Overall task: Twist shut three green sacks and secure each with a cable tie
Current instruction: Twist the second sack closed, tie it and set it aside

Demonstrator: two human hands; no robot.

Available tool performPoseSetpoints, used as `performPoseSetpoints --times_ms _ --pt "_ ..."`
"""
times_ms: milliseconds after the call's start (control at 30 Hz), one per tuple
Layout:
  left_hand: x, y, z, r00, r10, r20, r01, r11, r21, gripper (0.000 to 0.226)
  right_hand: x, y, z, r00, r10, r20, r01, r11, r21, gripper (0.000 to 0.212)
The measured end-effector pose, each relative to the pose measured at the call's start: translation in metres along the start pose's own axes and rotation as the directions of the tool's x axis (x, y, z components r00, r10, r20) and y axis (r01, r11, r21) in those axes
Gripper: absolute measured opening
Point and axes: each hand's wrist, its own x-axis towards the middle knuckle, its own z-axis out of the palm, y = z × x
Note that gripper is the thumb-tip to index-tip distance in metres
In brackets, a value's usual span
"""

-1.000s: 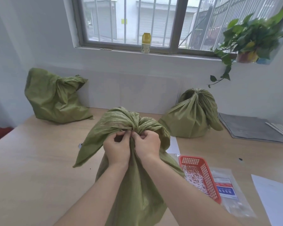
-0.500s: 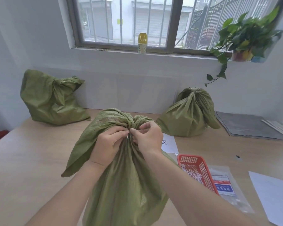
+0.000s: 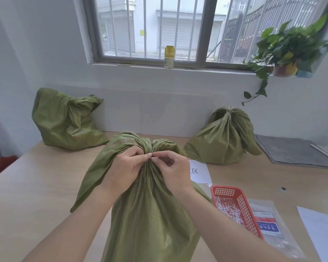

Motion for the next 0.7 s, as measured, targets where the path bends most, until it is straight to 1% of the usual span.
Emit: performPoseSetpoints --times_ms 100,333,533,700 --pt "0.000 -0.004 0.000 1.000 -0.005 0.008 0.005 1.000 0.012 0.024 0.001 -0.001 0.000 1.000 -0.009 -0.019 0.009 1.000 -0.002 0.013" --pt "0.004 -0.008 -0.004 0.999 -0.003 0.044 0.003 1.000 0.008 0.026 0.006 -0.006 0.002 1.000 -0.016 -0.010 0.015 0.999 -0.044 0.014" --pt "0.003 -0.012 -0.007 0.998 -0.022 0.051 0.023 1.000 -0.012 0.024 0.008 -0.005 0.003 0.998 -0.037 -0.047 0.034 0.997 -0.068 0.015" --pt "0.004 -0.015 -0.009 0.997 -0.025 0.071 0.026 1.000 -0.007 0.028 0.010 -0.005 0.006 0.997 -0.047 -0.054 0.041 0.993 -0.109 0.016"
